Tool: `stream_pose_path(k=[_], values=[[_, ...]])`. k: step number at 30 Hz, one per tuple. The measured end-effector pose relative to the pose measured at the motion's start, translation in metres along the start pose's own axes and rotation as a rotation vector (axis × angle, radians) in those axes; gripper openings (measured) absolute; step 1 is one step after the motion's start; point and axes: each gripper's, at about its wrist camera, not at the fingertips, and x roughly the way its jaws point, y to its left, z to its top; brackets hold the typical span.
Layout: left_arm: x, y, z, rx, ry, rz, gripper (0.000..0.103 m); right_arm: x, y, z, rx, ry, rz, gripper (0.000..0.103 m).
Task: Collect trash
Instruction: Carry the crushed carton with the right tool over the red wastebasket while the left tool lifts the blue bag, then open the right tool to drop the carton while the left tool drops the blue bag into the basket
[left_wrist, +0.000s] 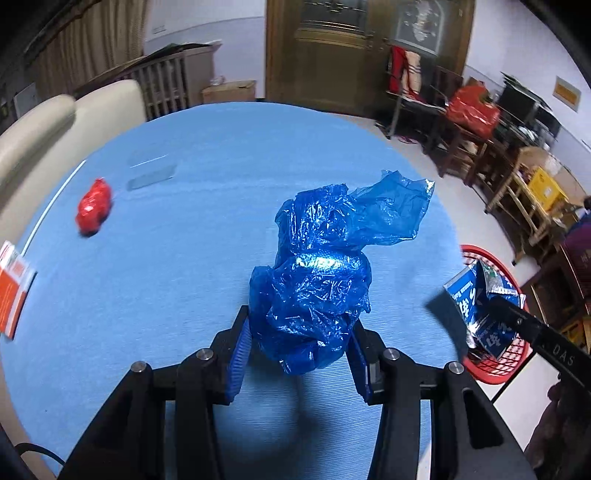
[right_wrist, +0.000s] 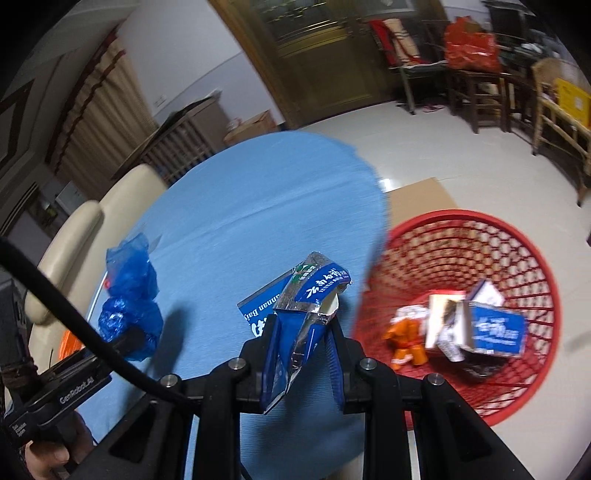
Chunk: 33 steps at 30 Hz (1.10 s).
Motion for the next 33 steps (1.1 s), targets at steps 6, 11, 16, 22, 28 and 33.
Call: stream_pose_path(k=[6, 11, 16, 22, 28, 33], values=[[0.004, -0.039, 0.005, 0.071, 0.002, -0.050, 0.049, -0.019, -0.048, 0.006, 0.072, -0.034, -0.057, 0.026], [0.006, -0.072, 0.009, 0.127, 0.002, -0.085, 0.049, -0.028, -0.078, 0.009, 0.119, -0.051, -0.097, 0.026], [0.010, -0.096, 0.010, 0.173, 0.012, -0.108, 0.049, -0.034, -0.105, 0.014, 0.145, -0.063, -0.142, 0.026], [0.018, -0.117, 0.012, 0.211, 0.031, -0.120, 0.049, -0.031, -0.130, 0.019, 0.169, -0.061, -0.179, 0.026], [0.023, -0.129, 0.011, 0.239, 0.042, -0.126, 0.049, -0.023, -0.144, 0.027, 0.183, -0.052, -0.211, 0.026], [0.026, -0.135, 0.011, 0.257, 0.053, -0.133, 0.049, -0.014, -0.153, 0.031, 0.191, -0.034, -0.225, 0.028]])
